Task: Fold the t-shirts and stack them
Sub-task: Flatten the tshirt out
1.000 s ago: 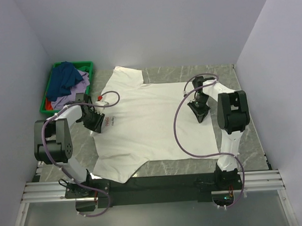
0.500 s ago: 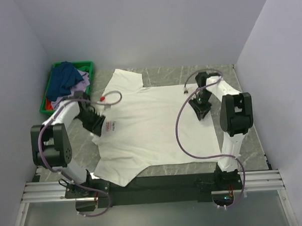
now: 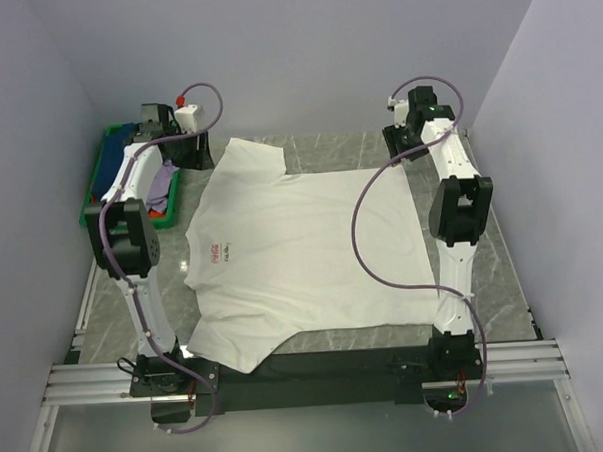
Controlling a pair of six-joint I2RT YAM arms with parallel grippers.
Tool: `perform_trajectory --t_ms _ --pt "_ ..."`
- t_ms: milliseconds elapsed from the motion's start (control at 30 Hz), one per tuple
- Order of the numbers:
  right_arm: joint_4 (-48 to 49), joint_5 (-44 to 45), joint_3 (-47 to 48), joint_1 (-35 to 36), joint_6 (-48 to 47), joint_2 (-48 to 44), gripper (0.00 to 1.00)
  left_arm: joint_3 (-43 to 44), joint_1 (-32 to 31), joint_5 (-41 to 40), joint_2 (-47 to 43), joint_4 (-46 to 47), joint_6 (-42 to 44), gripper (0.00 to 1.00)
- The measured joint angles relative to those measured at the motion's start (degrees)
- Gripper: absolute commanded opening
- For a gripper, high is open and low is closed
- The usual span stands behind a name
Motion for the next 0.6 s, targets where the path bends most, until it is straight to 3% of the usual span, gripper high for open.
perform_trajectory --t_ms 200,600 --pt "7.2 4.9 -1.5 0.0 2.8 3.0 0.61 5.5 0.1 -0.4 8.8 3.0 -6.7 0.60" --pt "13.3 7.6 0.6 0.0 4.0 8.9 0.60 8.2 -0.3 -2.1 11.1 3.9 -7.1 0.62"
